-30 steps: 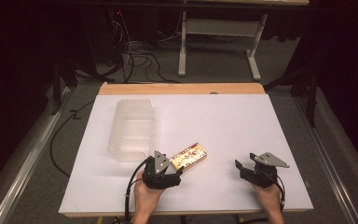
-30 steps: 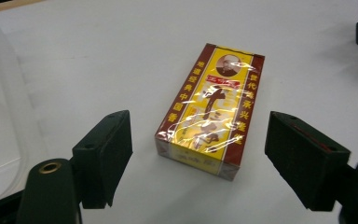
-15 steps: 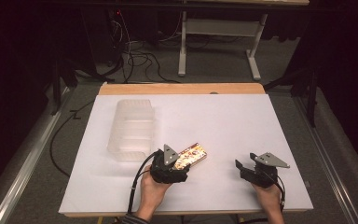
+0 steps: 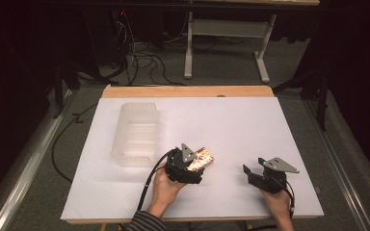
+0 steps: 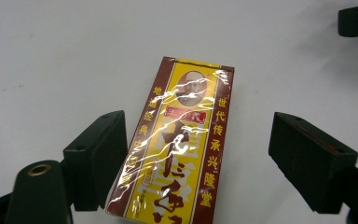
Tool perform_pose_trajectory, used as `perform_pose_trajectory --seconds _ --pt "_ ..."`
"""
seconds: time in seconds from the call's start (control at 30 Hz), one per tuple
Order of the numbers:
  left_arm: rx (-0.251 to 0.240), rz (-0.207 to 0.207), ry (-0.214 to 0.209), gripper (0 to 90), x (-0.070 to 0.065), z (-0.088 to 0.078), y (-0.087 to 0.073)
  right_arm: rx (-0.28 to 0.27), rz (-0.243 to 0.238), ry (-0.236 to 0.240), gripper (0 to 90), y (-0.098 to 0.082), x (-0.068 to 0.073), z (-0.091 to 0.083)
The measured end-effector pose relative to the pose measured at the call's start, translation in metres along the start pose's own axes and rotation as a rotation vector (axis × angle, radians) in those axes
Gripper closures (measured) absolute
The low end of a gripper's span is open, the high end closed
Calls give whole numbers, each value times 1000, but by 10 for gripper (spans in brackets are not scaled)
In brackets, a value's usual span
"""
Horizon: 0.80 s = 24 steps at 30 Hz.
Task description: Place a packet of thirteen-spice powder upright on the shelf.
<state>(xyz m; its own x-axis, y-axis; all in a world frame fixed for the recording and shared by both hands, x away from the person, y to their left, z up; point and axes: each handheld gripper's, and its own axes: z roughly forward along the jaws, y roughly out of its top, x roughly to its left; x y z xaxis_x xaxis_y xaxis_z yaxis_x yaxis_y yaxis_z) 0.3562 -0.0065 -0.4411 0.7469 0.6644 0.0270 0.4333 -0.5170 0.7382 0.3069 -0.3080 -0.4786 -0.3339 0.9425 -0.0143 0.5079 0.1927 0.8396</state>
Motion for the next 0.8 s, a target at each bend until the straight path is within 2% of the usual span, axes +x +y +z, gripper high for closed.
perform_pose_trajectory --seconds 0.33,0.53,0.8 --pt "30 25 3 176 1 15 15 1 2 2 325 0 1 0" --pt "51 31 6 178 5 24 18 2 -7 4 320 0 0 1" --pt "77 55 -14 187 4 36 27 4 -7 2 318 0 0 1"
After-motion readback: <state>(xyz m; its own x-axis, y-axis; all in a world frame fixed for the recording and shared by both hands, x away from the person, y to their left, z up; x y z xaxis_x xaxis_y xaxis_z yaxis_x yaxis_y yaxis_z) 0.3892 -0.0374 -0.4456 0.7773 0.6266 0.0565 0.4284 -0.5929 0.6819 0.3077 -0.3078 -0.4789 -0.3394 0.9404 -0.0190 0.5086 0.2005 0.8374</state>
